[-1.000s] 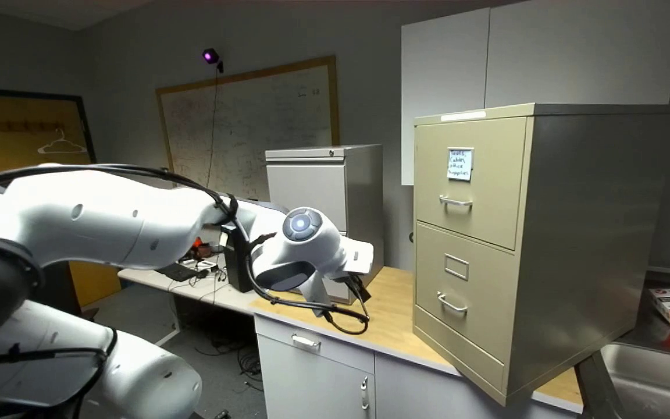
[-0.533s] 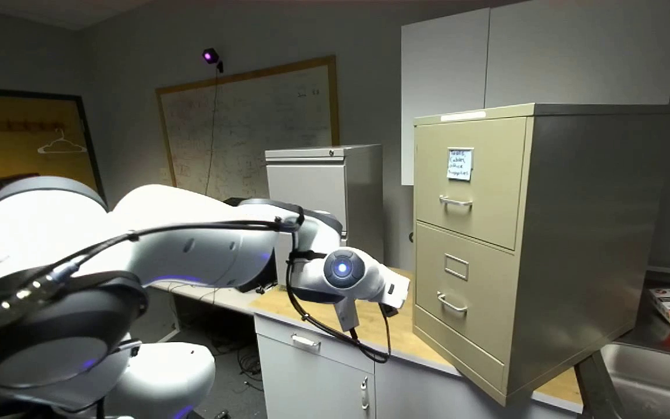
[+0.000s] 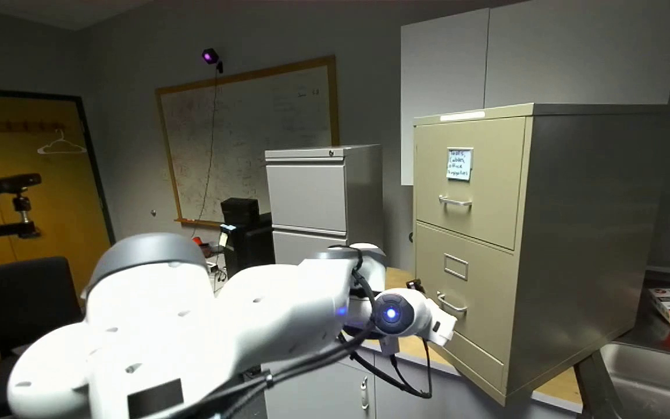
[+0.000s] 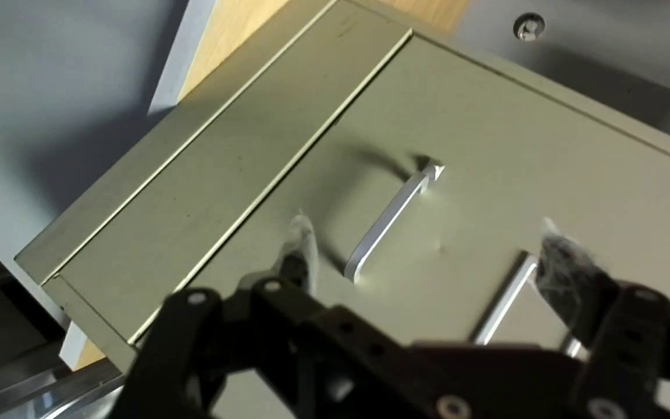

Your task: Open the bottom drawer of the cabinet to the left

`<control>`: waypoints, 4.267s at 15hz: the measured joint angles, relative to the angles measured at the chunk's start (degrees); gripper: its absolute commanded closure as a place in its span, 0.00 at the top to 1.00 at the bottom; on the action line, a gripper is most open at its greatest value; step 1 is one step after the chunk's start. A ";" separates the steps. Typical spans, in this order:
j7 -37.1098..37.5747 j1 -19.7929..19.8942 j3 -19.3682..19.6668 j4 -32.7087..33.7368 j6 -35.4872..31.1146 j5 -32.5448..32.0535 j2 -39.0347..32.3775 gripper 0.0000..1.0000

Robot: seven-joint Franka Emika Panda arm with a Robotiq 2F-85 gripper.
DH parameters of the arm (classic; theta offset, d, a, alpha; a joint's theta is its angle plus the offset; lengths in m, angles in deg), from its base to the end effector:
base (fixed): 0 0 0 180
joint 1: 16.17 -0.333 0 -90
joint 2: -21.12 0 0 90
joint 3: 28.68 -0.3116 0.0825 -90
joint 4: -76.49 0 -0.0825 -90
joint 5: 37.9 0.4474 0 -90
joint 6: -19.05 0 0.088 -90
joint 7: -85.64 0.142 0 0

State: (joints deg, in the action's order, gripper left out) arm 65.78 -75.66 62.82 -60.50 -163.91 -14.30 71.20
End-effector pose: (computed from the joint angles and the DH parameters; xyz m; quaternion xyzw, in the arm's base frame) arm 0.5031 -0.3365 0.2915 -0.7510 0.4184 -0.4229 0.2865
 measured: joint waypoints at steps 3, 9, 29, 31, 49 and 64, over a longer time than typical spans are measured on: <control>4.36 -1.99 2.60 4.61 -0.39 -8.23 5.80 1.00; 7.68 -7.47 3.32 13.68 -0.16 -15.20 13.61 1.00; 8.12 -20.92 12.65 25.69 7.85 -18.13 26.74 1.00; 8.72 -20.59 13.02 25.99 8.26 -18.13 26.73 1.00; 15.92 -24.07 13.94 32.31 14.82 -18.15 24.95 0.07; 17.39 -26.58 16.59 31.47 16.30 -19.36 16.34 0.08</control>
State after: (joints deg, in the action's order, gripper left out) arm 83.17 -102.25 79.42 -29.03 -147.61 -33.66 87.54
